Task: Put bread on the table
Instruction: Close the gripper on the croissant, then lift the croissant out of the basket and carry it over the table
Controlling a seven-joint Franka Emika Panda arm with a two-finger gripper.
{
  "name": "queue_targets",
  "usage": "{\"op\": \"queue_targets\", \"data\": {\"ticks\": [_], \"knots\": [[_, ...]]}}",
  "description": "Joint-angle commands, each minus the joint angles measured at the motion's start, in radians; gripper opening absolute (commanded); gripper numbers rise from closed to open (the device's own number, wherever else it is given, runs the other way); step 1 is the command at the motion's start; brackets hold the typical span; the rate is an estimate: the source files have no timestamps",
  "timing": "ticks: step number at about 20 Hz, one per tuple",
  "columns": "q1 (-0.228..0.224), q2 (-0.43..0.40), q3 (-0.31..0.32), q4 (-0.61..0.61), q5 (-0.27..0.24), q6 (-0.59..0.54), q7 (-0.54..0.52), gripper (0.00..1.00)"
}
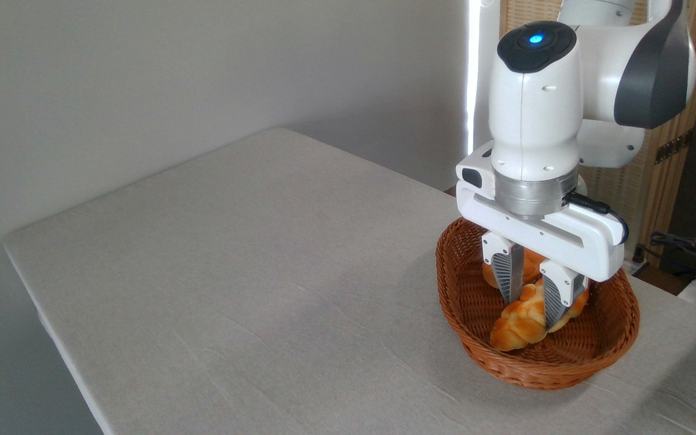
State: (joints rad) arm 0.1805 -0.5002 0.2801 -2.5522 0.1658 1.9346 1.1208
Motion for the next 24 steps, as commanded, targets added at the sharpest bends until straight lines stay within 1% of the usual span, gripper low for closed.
{"op": "queue_targets", "data": {"ticks": [1, 5, 7, 10, 13, 16, 17, 18, 20, 21, 22, 24], "knots": [[-0.013, -0.006, 0.005, 0.006, 0.015, -0.013, 0.02, 0.22], [-0.012, -0.008, 0.005, 0.006, 0.015, -0.014, 0.036, 0.2], [-0.012, -0.008, 0.005, 0.019, 0.015, -0.042, 0.062, 0.2], [-0.013, -0.006, 0.005, 0.076, 0.015, -0.118, 0.1, 0.2], [-0.015, -0.006, 0.002, 0.157, 0.015, -0.227, 0.114, 0.2], [-0.055, 0.002, -0.002, 0.248, 0.012, -0.318, 0.117, 0.2], [-0.061, 0.008, -0.007, 0.274, 0.0, -0.328, 0.116, 0.2], [-0.081, 0.02, -0.009, 0.302, -0.018, -0.33, 0.109, 0.21], [-0.145, 0.063, -0.016, 0.381, -0.081, -0.344, 0.096, 0.21], [-0.176, 0.092, -0.041, 0.432, -0.104, -0.353, 0.077, 0.21], [-0.191, 0.126, -0.065, 0.478, -0.12, -0.353, 0.045, 0.21], [-0.249, 0.213, -0.111, 0.571, -0.17, -0.344, -0.005, 0.22]]}}
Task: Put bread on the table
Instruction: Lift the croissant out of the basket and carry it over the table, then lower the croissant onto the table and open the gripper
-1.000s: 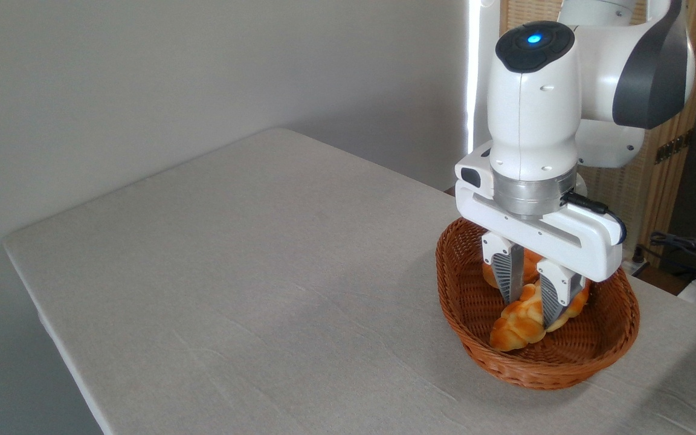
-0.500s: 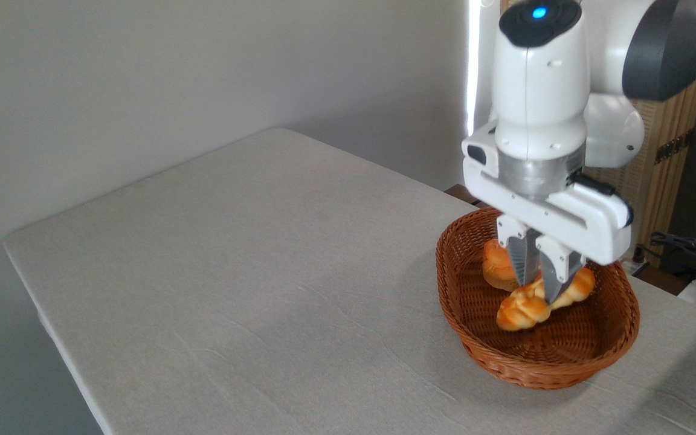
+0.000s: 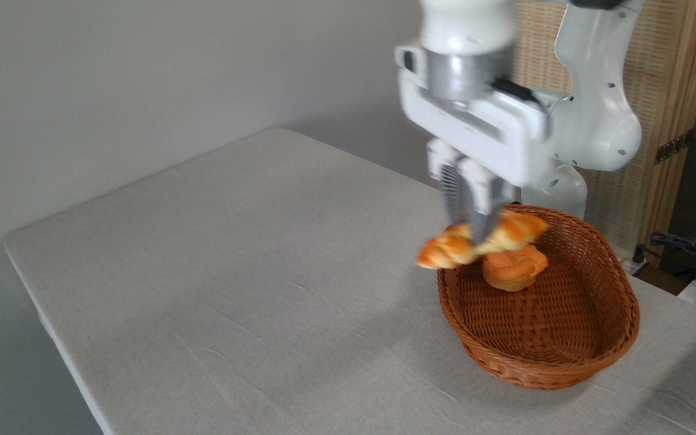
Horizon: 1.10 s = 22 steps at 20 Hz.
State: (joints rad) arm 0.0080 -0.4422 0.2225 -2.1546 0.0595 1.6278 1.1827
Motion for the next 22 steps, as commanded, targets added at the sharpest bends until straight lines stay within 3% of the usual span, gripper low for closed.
{"op": "queue_targets", "data": {"ticks": [1, 3, 5, 9, 11, 15, 17, 22], "knots": [[-0.115, 0.204, -0.058, 0.217, -0.096, -0.033, -0.078, 0.22], [-0.18, 0.281, -0.06, 0.278, -0.157, -0.007, -0.145, 0.24], [-0.221, 0.33, -0.086, 0.285, -0.193, 0.097, -0.262, 0.29], [-0.25, 0.448, -0.204, 0.283, -0.182, 0.295, -0.371, 0.29], [-0.267, 0.497, -0.219, 0.282, -0.182, 0.368, -0.39, 0.3], [-0.293, 0.56, -0.224, 0.282, -0.185, 0.46, -0.472, 0.51], [-0.295, 0.569, -0.224, 0.282, -0.184, 0.471, -0.529, 0.74], [-0.295, 0.574, -0.226, 0.28, -0.181, 0.469, -0.643, 1.0]]}}
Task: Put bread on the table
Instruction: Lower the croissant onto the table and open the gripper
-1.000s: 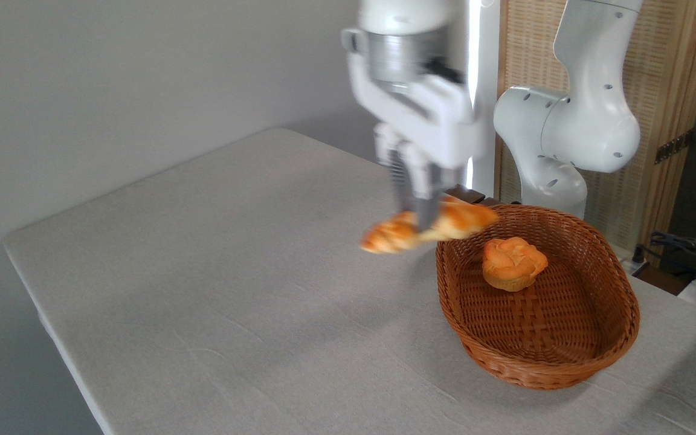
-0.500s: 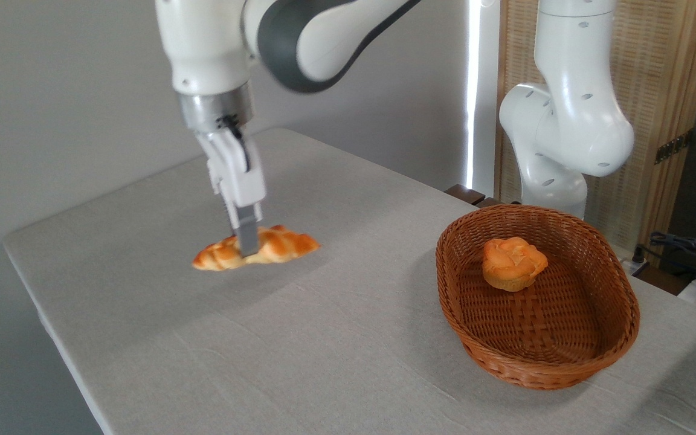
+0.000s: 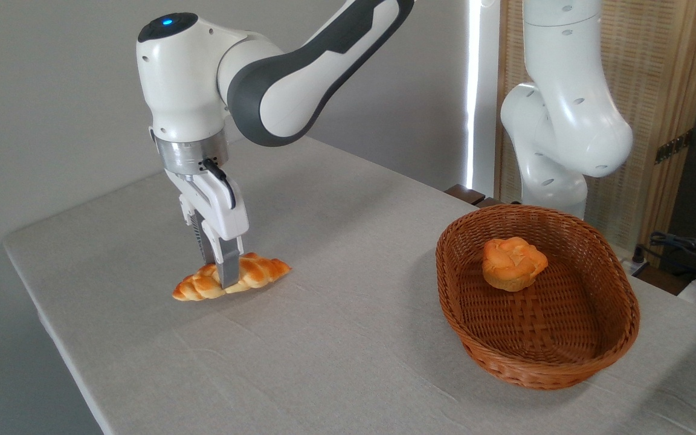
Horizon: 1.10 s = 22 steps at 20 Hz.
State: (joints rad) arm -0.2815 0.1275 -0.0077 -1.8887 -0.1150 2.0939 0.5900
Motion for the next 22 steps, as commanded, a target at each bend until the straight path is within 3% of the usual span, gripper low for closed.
{"op": "queue_targets", "data": {"ticks": [1, 6, 11, 19, 22], "knots": [[-0.004, 0.004, 0.005, 0.014, -0.006, 0.003, -0.049, 1.0], [-0.004, 0.004, 0.006, 0.016, -0.005, 0.003, -0.036, 1.0], [-0.002, -0.008, 0.006, 0.019, 0.101, 0.005, -0.013, 1.0], [0.012, -0.034, 0.018, 0.062, 0.101, -0.002, -0.013, 1.0], [0.071, -0.087, 0.005, 0.082, 0.089, -0.081, -0.019, 1.0]]}}
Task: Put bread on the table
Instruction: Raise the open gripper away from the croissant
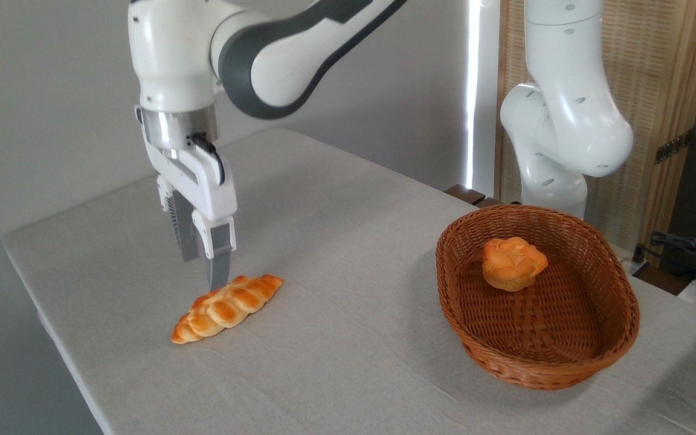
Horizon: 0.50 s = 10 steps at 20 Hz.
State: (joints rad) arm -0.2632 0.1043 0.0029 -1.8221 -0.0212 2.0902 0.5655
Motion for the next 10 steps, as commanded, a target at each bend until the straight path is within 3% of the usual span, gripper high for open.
{"op": "queue_targets", "data": {"ticks": [1, 3, 6, 8, 10], "knots": [[0.064, -0.07, -0.006, 0.044, -0.002, -0.141, 0.007, 1.0], [0.087, -0.071, -0.006, 0.128, 0.004, -0.287, 0.016, 1.0], [0.14, -0.084, -0.015, 0.207, 0.0, -0.441, 0.111, 1.0], [0.176, -0.092, -0.023, 0.24, -0.005, -0.508, 0.163, 1.0], [0.179, -0.095, -0.014, 0.271, -0.006, -0.548, 0.183, 1.0]]}}
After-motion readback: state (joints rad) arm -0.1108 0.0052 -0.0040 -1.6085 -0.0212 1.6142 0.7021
